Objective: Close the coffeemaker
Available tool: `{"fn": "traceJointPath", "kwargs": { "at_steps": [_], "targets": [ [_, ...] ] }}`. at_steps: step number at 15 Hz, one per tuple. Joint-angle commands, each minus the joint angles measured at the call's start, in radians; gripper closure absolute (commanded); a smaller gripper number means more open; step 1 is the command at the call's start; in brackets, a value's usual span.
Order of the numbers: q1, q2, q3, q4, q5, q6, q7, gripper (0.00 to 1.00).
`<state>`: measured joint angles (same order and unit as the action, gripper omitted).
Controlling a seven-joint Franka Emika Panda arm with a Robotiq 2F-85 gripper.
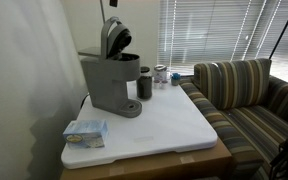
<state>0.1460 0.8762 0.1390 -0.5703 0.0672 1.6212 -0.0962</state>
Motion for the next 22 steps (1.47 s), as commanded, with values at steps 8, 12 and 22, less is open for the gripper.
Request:
{"fn": "traceJointPath", "kwargs": {
  "at_steps": [8, 12, 22],
  "targets": [
    [-0.009, 0.019, 0.017, 0.035, 0.025, -0.127, 0.122, 1.00],
    [-0.001, 0.000, 0.018, 0.001, 0.013, -0.107, 0.071, 0.99],
    [-0.028, 0.044, 0.028, 0.026, 0.036, 0.027, 0.114, 1.00]
  ]
}}
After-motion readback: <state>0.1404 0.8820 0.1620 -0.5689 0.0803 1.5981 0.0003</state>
